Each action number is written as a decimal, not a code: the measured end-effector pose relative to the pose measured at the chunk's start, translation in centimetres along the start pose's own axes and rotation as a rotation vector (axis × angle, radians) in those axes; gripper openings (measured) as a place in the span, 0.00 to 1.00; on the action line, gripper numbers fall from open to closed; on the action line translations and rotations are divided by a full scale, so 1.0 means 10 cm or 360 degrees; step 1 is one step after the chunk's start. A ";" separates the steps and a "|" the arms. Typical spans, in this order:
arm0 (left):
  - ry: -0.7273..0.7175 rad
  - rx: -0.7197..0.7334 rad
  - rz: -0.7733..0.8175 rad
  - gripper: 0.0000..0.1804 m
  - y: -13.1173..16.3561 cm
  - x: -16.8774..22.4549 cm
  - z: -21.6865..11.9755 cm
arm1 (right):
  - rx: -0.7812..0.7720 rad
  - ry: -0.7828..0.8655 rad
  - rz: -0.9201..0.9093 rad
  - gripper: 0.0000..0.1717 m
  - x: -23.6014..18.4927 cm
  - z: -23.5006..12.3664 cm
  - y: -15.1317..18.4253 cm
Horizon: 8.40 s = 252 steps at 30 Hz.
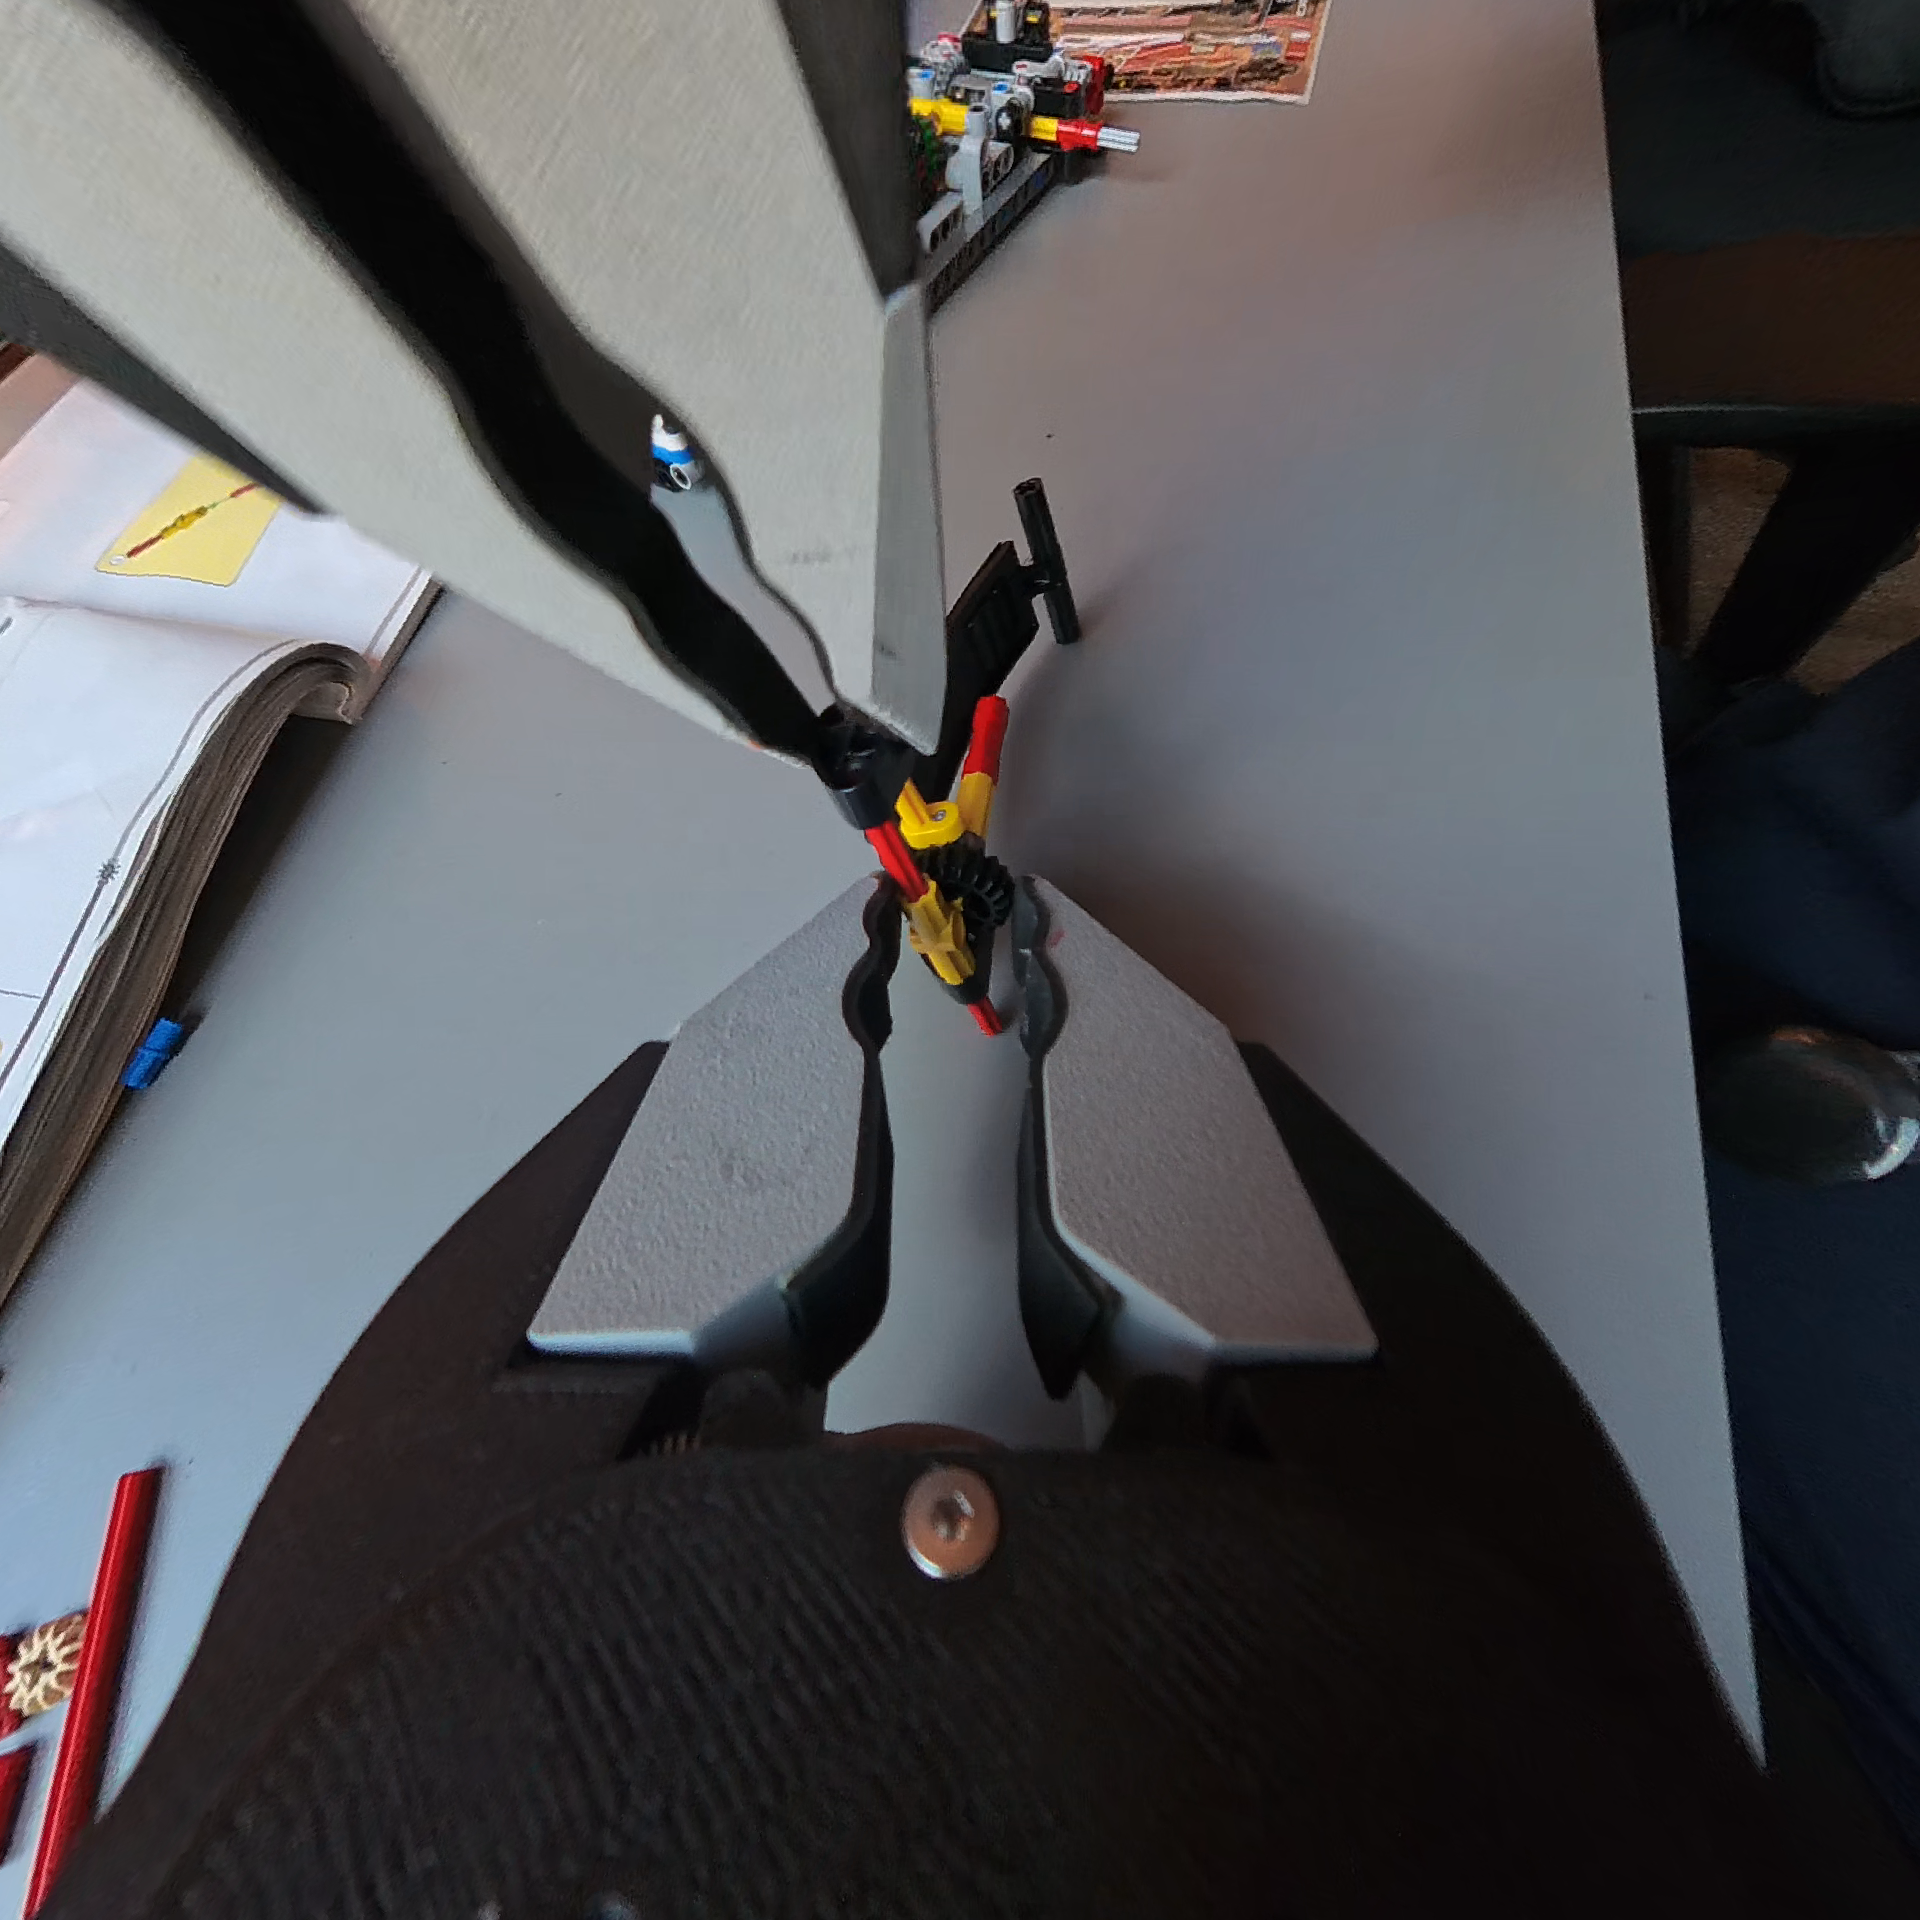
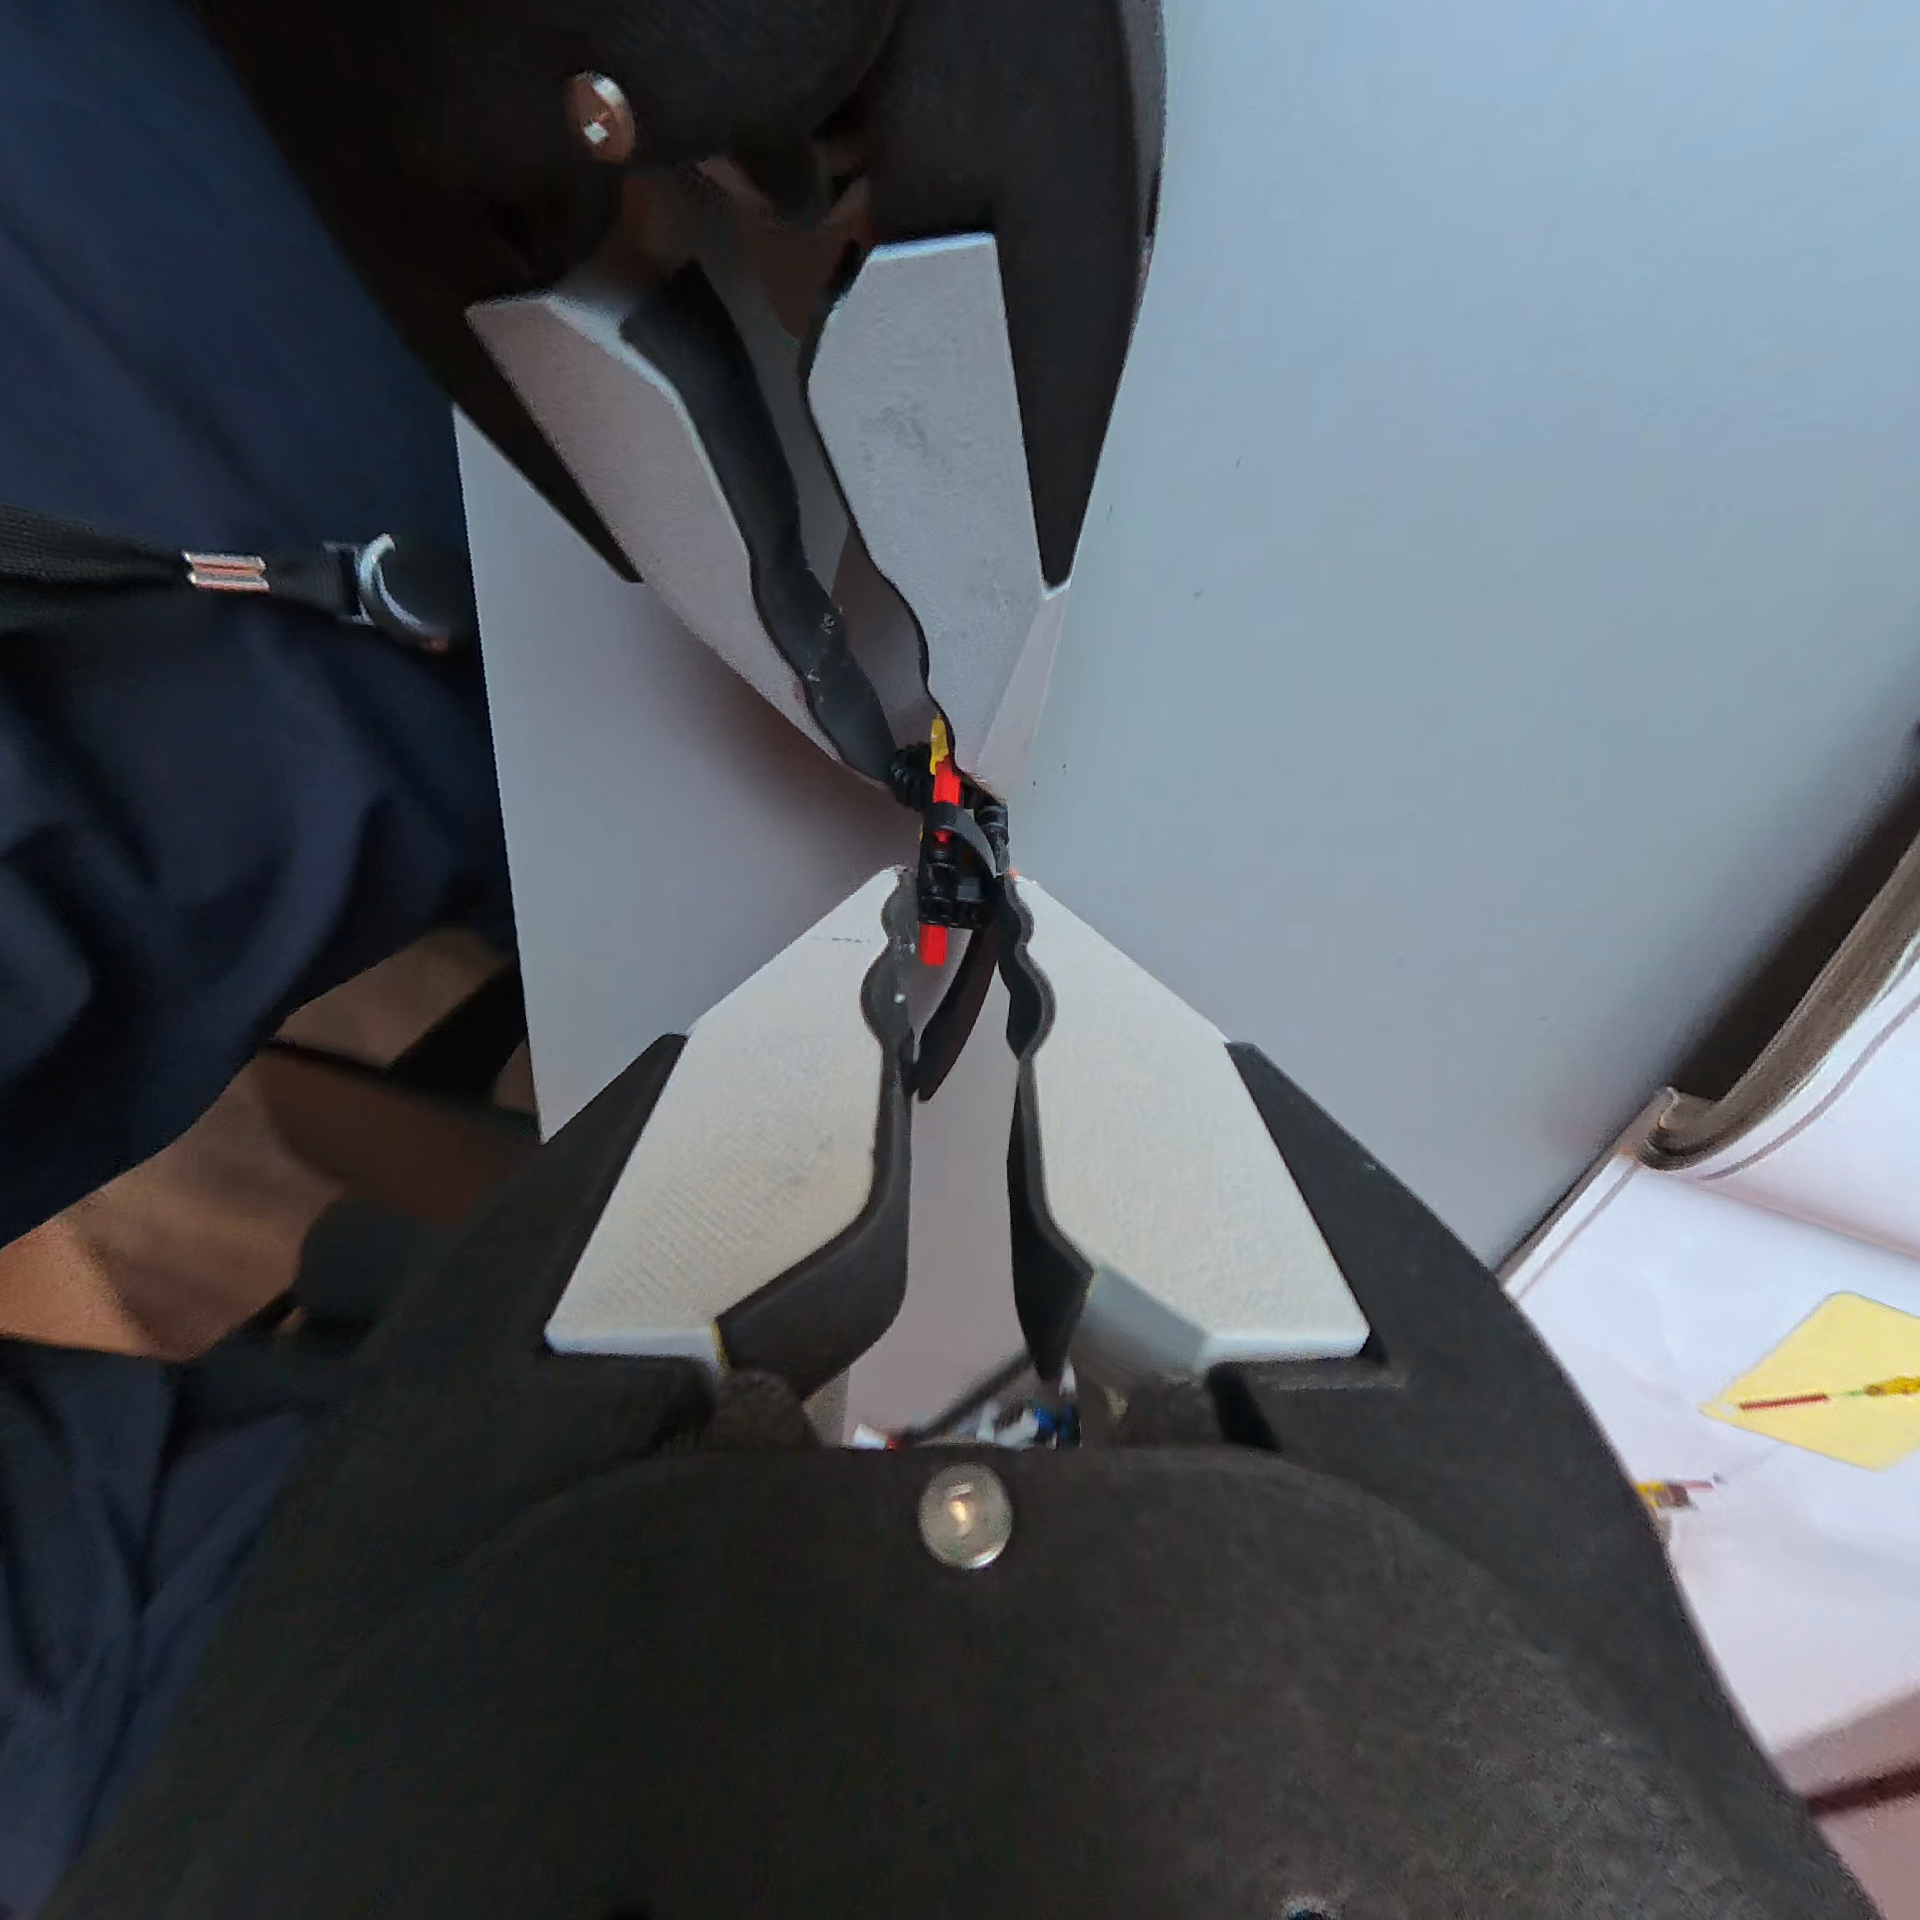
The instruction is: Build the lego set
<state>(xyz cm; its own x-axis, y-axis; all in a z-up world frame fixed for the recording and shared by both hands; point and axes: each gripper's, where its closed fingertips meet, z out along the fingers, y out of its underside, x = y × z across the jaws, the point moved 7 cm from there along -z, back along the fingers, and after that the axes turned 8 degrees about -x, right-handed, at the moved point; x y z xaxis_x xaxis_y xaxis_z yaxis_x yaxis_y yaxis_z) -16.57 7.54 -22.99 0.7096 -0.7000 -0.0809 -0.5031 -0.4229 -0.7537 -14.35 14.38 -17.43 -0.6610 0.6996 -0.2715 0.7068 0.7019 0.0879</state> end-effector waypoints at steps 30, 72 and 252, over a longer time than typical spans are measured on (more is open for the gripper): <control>0.0028 0.0021 -0.0026 0.10 0.00 0.00 -0.01 | 0.1091 -0.0176 0.0131 0.08 0.03 0.17 0.27; -0.0386 -0.0081 0.0539 0.11 0.03 0.26 0.10 | 0.1335 0.0394 0.0026 0.15 -0.30 0.47 0.51; 0.0469 0.0332 -0.0706 0.09 -0.29 0.08 -0.39 | 0.1340 0.2164 -0.0219 0.03 -0.93 0.46 0.32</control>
<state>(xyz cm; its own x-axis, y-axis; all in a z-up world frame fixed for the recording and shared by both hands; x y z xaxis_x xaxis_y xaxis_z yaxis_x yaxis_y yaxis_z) -16.49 5.99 -18.31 0.6482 -0.6248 0.4353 -0.0591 -0.6112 -0.7893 -4.80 9.51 -19.08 -0.1262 0.5570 0.8209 0.2530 0.8182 -0.5163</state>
